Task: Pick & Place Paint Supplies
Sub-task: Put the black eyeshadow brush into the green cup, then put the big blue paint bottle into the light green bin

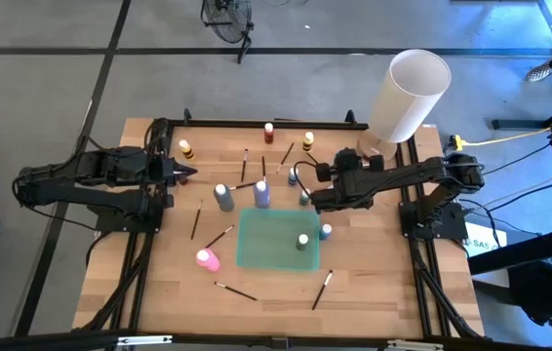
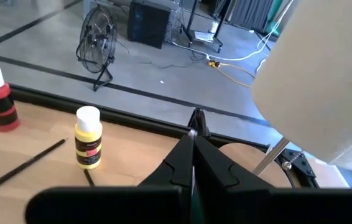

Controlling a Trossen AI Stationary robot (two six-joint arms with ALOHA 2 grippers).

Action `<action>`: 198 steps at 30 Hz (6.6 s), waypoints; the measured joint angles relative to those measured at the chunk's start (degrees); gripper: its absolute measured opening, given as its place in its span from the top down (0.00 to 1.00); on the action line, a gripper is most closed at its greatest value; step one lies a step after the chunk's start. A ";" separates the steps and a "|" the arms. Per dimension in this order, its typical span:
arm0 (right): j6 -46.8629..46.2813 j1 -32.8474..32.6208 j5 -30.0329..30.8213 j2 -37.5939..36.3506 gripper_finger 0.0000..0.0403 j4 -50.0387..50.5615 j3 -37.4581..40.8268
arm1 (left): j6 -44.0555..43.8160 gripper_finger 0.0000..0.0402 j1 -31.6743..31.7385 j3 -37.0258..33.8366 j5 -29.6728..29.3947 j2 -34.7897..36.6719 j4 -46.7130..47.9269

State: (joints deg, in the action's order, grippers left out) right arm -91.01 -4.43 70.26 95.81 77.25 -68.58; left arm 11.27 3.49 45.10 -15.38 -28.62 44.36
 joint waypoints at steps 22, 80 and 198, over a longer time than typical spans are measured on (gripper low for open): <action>2.98 0.35 -2.61 0.00 0.64 -0.80 -0.02 | 0.00 0.99 0.00 0.00 0.02 -0.02 0.00; 37.47 -25.68 -8.33 -0.02 0.57 -7.16 -28.24 | 2.94 0.64 0.00 -4.17 6.34 -0.31 -6.93; 37.28 -30.81 -4.94 -0.20 0.57 0.62 -26.36 | -15.61 0.31 4.11 5.88 10.32 -25.24 13.15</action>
State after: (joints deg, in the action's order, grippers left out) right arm -53.74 -35.24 65.32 95.61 77.87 -94.94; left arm -4.34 7.60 50.98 -5.06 -53.87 57.50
